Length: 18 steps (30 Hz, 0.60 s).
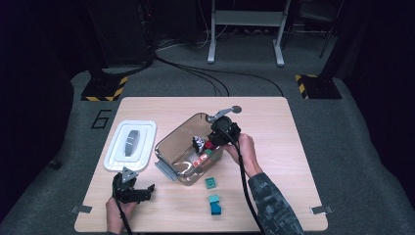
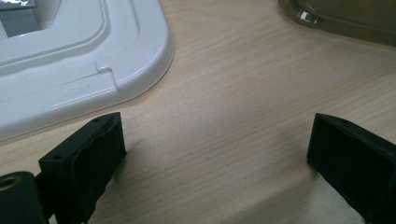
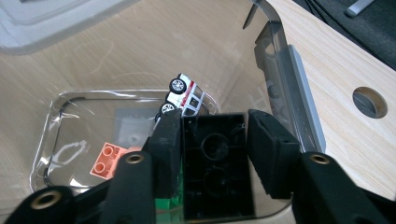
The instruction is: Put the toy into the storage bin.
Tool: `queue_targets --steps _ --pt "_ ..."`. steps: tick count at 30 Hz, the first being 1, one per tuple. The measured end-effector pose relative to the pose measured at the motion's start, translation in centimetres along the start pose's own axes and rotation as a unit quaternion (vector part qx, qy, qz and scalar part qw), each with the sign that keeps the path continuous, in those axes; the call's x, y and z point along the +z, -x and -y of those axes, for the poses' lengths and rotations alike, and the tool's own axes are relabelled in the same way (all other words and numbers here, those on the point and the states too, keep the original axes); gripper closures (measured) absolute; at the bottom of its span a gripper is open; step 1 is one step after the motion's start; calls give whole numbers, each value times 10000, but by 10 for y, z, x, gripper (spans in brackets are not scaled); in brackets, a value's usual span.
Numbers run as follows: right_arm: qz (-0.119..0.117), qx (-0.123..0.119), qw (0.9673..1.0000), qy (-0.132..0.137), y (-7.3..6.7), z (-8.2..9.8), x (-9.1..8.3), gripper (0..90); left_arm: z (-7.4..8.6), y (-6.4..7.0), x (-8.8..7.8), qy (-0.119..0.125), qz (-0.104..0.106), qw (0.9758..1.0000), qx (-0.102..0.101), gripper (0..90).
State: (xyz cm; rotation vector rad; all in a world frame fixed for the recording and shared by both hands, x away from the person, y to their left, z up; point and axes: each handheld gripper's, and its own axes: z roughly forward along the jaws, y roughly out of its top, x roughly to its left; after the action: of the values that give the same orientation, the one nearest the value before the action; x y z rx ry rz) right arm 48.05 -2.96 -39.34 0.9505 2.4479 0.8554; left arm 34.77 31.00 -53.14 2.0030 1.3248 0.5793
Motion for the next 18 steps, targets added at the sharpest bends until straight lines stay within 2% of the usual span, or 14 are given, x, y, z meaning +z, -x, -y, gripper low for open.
queue_targets --steps 1,3,4,5,6,8,9,11,12,13,18 --pt "11 -96 10000 20 0 0 0 529 0 0 0 0 -2 10000 1 41" --pt "55 -124 9999 21 -1 1 -1 462 0 0 0 -2 1 10000 3 41" --pt "58 -56 10000 -34 -3 1 -3 428 0 0 0 1 0 10000 -2 42" --pt "64 -141 9999 34 -3 1 -4 395 0 0 0 -2 0 10000 1 41" --pt "74 -36 10000 48 -5 2 -7 358 0 0 0 -1 0 10000 1 41" --pt "56 -117 9998 138 -6 3 -13 302 0 0 0 -2 1 10000 2 41" --pt "53 -4 9998 168 -8 4 -15 283 0 0 0 -1 0 10000 0 41" --pt "32 -65 9996 277 -8 5 -21 237 0 0 0 -3 1 10000 2 42" --pt "9 16 9996 265 -10 7 -24 221 0 0 0 -1 0 10000 0 41" --pt "-14 -55 9995 316 -9 9 -28 210 0 0 0 -3 0 10000 2 41" --pt "-63 -4 9994 351 -14 20 -39 173 0 0 0 -2 -1 10000 -3 41"
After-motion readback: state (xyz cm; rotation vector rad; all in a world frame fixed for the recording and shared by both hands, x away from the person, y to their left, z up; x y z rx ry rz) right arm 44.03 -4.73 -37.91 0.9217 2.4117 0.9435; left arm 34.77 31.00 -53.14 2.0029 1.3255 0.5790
